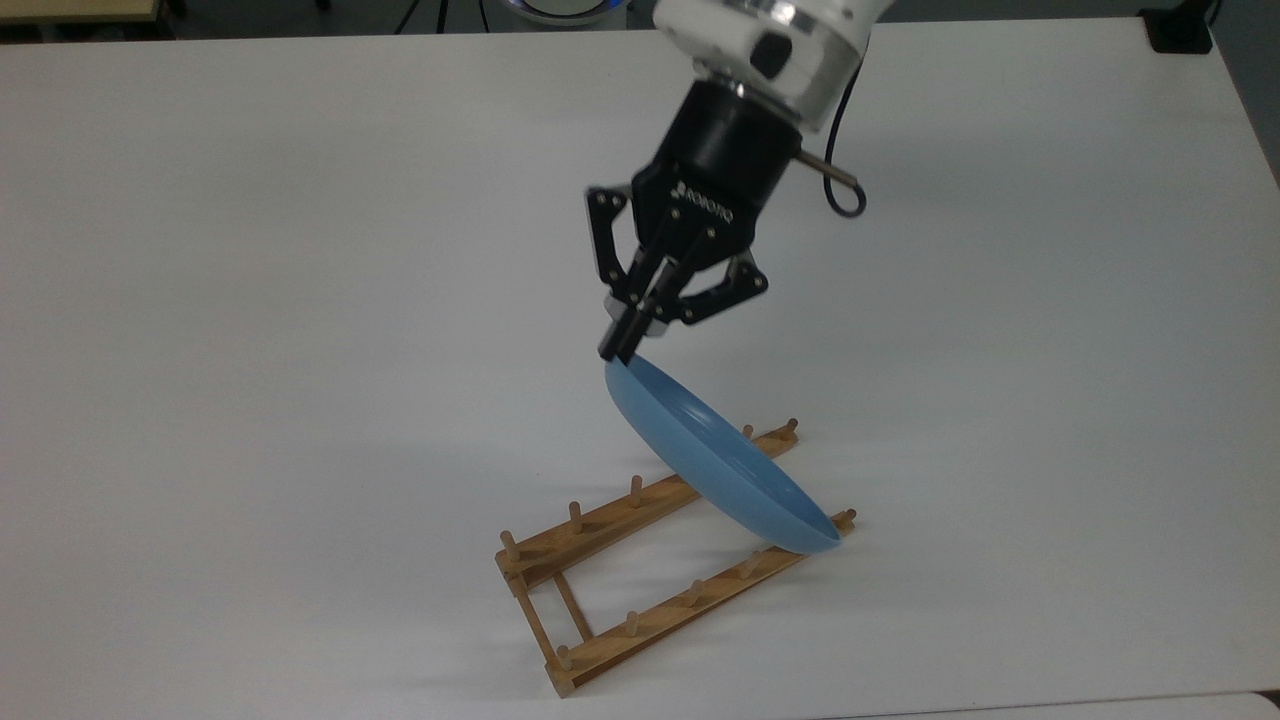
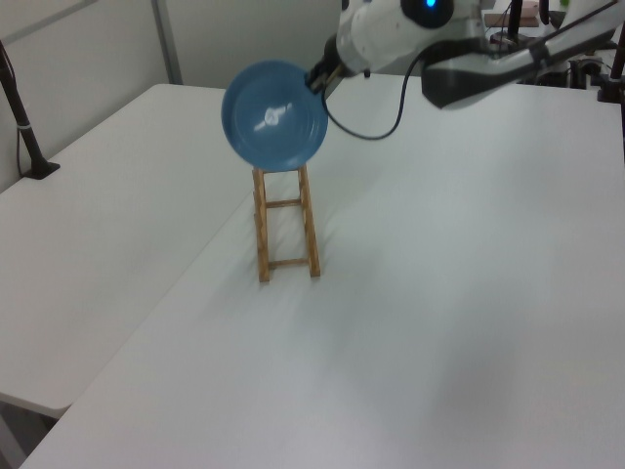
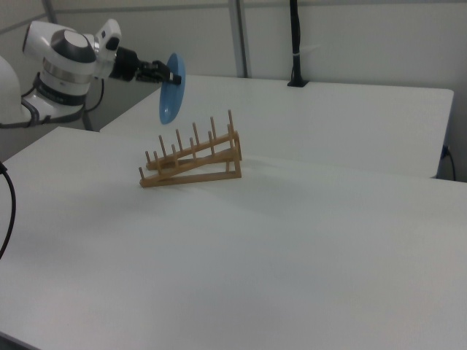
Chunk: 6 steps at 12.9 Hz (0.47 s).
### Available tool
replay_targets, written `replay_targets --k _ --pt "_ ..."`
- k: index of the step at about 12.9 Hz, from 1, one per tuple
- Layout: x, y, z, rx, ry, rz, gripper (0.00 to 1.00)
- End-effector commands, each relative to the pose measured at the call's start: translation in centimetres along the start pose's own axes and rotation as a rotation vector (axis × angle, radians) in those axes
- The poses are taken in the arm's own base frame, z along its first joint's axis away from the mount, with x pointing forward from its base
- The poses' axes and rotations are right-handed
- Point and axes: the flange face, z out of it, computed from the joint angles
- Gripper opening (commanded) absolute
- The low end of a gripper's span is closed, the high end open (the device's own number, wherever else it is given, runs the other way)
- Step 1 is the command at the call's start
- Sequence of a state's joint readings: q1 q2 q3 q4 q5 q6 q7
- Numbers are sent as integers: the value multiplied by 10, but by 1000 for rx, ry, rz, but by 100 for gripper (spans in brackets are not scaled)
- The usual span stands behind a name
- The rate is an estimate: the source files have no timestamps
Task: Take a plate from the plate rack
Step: 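Lift the gripped plate up and out of the rack slots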
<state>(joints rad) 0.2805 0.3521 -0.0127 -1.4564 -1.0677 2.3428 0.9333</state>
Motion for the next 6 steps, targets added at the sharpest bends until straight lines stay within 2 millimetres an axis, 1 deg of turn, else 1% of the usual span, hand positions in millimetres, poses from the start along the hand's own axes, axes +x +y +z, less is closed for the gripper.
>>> replay_targets --k 1,2,3,4,5,6 --pt "2 40 -8 28 -91 81 0" --pt "3 50 -9 71 -146 98 0" --pt "-1 57 -6 126 -214 101 0" --pt "-7 71 0 208 -322 87 0" --pt "-12 81 6 272 -404 60 0" --pt "-21 94 11 395 -518 -15 0"
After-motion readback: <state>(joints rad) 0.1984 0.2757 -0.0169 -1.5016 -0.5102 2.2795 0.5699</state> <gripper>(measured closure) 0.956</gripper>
